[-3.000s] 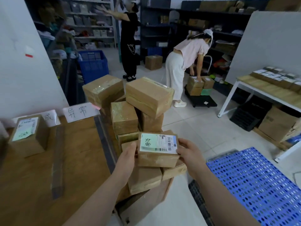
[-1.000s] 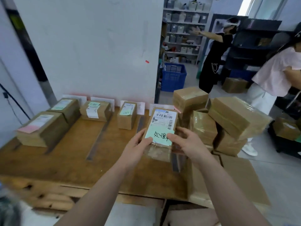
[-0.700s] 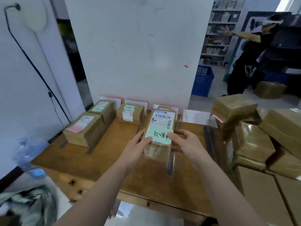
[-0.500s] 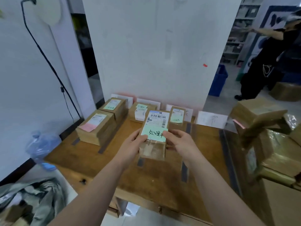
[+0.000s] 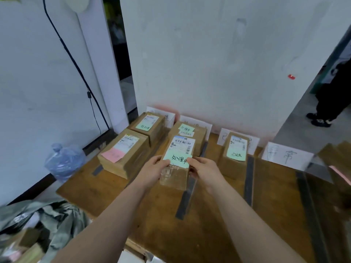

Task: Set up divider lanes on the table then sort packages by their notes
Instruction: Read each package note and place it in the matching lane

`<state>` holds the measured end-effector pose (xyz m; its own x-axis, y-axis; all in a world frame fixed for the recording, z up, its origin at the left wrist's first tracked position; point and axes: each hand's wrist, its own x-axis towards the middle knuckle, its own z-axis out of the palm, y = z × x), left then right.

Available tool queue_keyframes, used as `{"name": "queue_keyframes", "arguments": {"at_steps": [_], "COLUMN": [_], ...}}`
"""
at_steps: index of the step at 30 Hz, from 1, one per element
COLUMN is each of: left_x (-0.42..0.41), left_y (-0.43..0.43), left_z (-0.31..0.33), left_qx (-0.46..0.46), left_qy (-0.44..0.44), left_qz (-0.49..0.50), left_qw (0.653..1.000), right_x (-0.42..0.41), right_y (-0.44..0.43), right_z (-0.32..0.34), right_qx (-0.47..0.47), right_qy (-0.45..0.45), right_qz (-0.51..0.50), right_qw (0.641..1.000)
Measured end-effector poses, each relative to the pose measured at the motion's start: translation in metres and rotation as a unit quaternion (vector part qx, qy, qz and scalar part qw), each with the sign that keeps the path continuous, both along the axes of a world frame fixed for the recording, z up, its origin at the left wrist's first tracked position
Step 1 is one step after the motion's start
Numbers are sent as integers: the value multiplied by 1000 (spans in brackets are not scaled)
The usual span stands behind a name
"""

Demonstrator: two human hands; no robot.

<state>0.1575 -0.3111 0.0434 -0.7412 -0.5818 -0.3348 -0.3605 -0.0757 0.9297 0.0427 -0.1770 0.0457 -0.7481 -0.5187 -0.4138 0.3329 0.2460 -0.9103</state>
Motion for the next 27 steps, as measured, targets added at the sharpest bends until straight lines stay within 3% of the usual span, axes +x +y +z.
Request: {"name": "queue_keyframes", "arguments": {"at_steps": [8,19,27], "left_x": [-43,-91,-105], "left_y": [-57,-114,-126], "left_z": [-34,-88,-108], "left_qx": [-26,9,33], "left_qy": [-47,-96,-116], "left_qz": [-65,-162,-177], "left_qw": [996,982,977], "right_x": [-22,-45,-52], "right_y": [-52,-96,-110], "right_z": [-32,-82,-103], "right_qx": [45,99,132], "right_qy": [-6,2,-5], "right_qz": [-58,-119,-136], "right_qw": [997,988,982]}}
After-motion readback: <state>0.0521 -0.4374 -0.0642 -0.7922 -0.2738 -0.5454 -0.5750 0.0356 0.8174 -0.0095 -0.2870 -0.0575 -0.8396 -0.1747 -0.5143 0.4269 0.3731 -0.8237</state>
